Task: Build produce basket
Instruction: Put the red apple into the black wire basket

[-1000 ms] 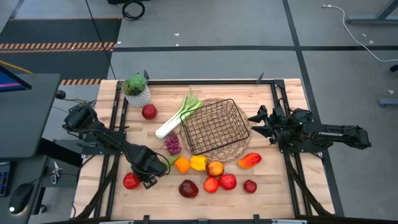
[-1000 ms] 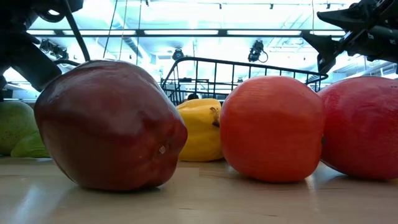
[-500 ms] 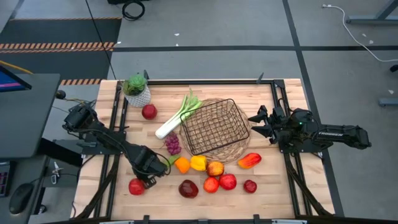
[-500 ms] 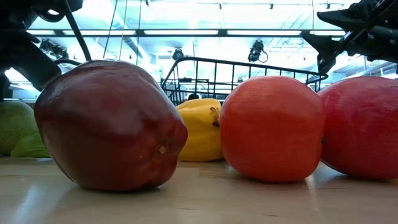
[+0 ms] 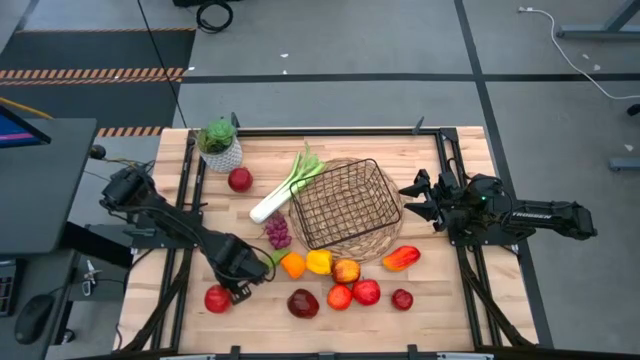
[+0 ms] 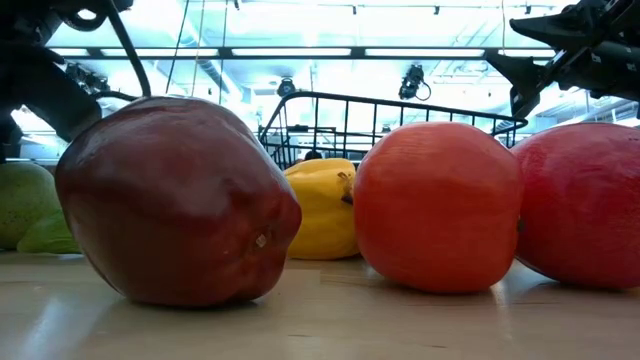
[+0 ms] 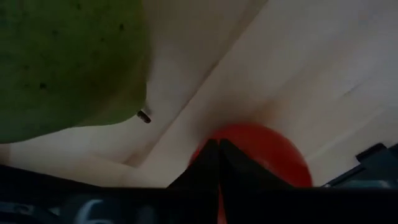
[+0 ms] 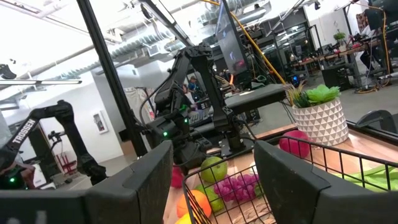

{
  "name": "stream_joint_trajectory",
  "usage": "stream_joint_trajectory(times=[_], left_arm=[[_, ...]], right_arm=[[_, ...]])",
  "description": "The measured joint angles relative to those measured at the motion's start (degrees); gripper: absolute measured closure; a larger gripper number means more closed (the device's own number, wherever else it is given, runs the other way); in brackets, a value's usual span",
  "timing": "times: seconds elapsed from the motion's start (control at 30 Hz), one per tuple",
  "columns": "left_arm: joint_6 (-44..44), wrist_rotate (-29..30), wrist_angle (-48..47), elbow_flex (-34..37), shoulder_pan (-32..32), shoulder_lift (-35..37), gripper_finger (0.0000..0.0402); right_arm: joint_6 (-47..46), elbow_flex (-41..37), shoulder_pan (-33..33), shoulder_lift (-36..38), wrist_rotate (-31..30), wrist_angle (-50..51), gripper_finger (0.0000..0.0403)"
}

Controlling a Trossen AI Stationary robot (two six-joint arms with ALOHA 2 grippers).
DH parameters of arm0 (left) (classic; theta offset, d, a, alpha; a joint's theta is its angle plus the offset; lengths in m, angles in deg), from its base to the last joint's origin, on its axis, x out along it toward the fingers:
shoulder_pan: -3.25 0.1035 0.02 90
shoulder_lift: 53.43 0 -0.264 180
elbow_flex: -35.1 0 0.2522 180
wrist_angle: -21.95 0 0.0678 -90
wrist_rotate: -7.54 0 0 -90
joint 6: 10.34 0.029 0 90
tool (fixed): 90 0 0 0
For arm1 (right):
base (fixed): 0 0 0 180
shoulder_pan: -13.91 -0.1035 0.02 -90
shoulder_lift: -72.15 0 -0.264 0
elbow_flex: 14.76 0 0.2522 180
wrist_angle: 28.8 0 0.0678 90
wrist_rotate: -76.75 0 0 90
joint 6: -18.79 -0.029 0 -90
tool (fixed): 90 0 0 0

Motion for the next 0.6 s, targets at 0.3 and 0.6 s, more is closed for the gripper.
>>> stream_joint_trajectory(times=[0.3,0.6], left_arm=[[-0.6,1.3,-0.4,-3.8,-0.2,1.4,0.0401],[-0.5,4.2,-1.9,-7.2,-0.3,1.4,0.0402]], right_arm=[[0.0,0.0,0.0,0.0,0.0,0.0,0.0172],[0.0,0.0,0.0,0.0,0.0,0.0,0.0172]])
